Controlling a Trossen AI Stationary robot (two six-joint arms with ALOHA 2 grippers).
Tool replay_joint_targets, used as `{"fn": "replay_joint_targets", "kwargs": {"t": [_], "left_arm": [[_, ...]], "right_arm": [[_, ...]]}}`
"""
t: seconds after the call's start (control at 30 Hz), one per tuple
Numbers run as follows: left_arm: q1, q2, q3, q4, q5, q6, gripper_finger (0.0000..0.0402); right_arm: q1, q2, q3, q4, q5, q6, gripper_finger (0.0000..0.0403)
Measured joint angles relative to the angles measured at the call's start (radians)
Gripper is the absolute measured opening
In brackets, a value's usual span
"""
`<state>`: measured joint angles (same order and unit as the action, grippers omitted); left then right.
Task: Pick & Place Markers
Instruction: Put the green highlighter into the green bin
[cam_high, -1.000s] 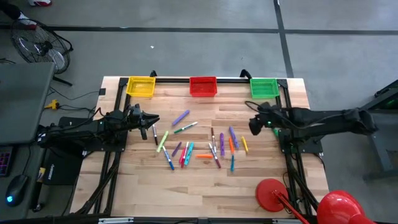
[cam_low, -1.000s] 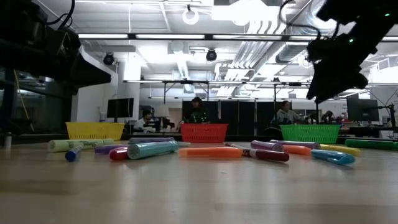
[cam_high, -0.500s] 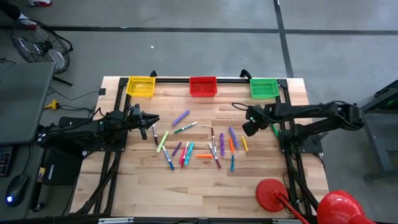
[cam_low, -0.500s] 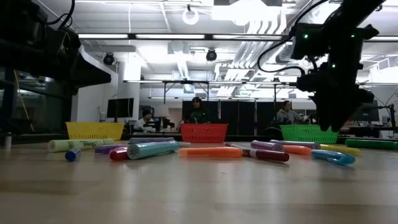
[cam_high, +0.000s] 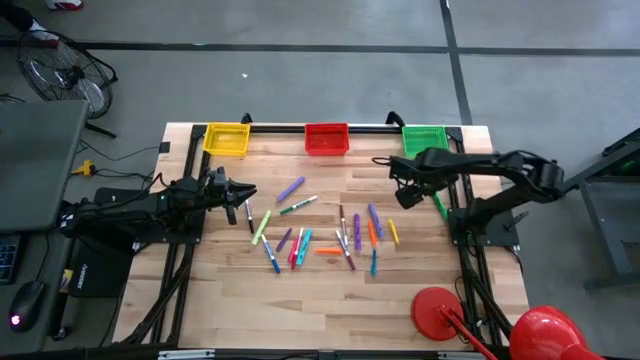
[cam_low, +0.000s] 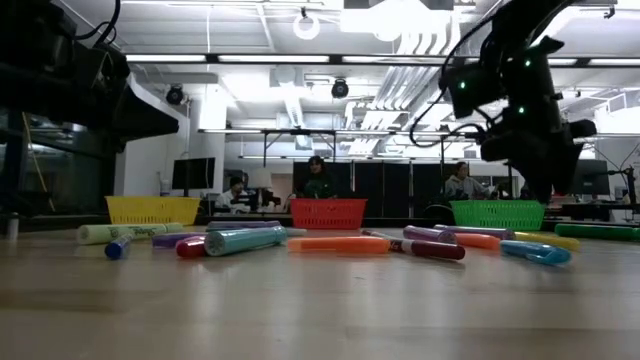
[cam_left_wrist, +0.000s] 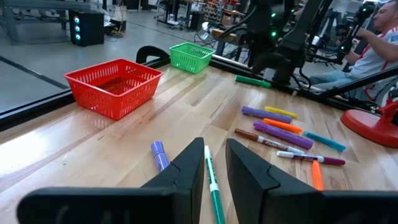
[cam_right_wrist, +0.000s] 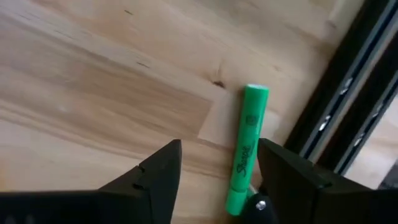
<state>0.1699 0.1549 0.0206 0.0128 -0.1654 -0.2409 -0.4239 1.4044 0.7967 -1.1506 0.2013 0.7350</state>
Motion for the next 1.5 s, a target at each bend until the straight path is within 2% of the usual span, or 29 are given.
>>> {"fn": "replay_joint_targets", "kwargs": {"t": [0.1,0.33,0.77,1.03,1.23,1.5], "left_arm": [[0.0,0.0,0.0,0.0,0.0,0.0,0.0064],[0.0,0.0,0.0,0.0,0.0,0.0,0.0064],[0.0,0.0,0.0,0.0,0.0,0.0,0.0064],[0.0,0.0,0.0,0.0,0.0,0.0,0.0064],[0.0,0.0,0.0,0.0,0.0,0.0,0.0064],[0.0,0.0,0.0,0.0,0.0,0.0,0.0064]], "right_arm": [[-0.019,0.014,-0.021,0.03,-0.027,-0.026,0.023],[-0.076,0.015,-0.048,0.032,-0.01,-0.029,0.0263],[-0.246,0.014,-0.106,0.054,-0.07,-0.164,0.0264],[-0.31,0.017,-0.148,0.138,-0.142,-0.217,0.0264],[-0.34,0.017,-0.182,0.162,-0.138,-0.22,0.0264],[-0.35,0.014,-0.222,0.231,-0.201,-0.168,0.0263]]}}
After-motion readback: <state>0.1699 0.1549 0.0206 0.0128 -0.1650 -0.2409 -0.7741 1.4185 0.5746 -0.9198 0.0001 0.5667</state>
